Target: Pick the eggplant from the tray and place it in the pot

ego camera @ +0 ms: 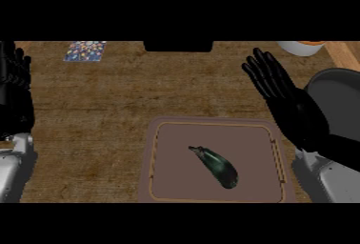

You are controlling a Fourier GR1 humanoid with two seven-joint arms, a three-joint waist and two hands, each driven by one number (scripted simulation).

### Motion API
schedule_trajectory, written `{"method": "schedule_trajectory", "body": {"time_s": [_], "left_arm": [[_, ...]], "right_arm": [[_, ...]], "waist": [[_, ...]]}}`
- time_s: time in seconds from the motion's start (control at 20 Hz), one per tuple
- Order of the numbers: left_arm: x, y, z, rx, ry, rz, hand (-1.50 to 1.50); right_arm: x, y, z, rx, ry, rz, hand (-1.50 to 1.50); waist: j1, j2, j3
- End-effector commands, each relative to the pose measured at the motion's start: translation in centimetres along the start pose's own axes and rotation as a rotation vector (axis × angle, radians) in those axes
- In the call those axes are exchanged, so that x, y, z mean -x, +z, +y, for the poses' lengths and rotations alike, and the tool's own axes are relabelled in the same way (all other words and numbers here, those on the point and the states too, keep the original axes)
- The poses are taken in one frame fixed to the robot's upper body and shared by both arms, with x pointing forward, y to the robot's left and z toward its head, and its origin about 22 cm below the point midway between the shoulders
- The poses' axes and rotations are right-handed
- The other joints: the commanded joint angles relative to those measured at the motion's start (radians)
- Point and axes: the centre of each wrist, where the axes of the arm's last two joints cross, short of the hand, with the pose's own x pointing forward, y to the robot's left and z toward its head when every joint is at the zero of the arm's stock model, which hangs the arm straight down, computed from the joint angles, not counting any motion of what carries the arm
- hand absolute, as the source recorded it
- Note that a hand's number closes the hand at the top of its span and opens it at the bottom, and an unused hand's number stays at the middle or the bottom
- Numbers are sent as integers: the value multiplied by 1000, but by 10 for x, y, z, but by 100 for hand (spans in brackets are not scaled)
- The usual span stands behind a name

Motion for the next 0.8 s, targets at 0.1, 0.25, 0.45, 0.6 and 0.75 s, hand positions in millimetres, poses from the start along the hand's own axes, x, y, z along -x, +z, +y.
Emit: {"method": "schedule_trajectory", "body": {"time_s": [0.1,0.25,0.45,0.6,0.75], "left_arm": [[21,35,-16,112,99,40,0],[39,71,-38,241,175,111,0],[54,93,-60,275,198,154,0],[63,109,-44,279,202,161,0],[62,114,-48,293,225,169,0]], "right_arm": [[-26,3,-59,-73,53,-129,150],[-35,-2,-86,-135,93,-253,150],[5,61,-94,142,502,149,-150],[28,77,-58,54,376,-43,-150],[16,89,-58,58,349,-111,-150]], "waist": [[-3,14,7],[12,19,7],[-20,18,6],[-6,12,7],[-10,11,6]]}}
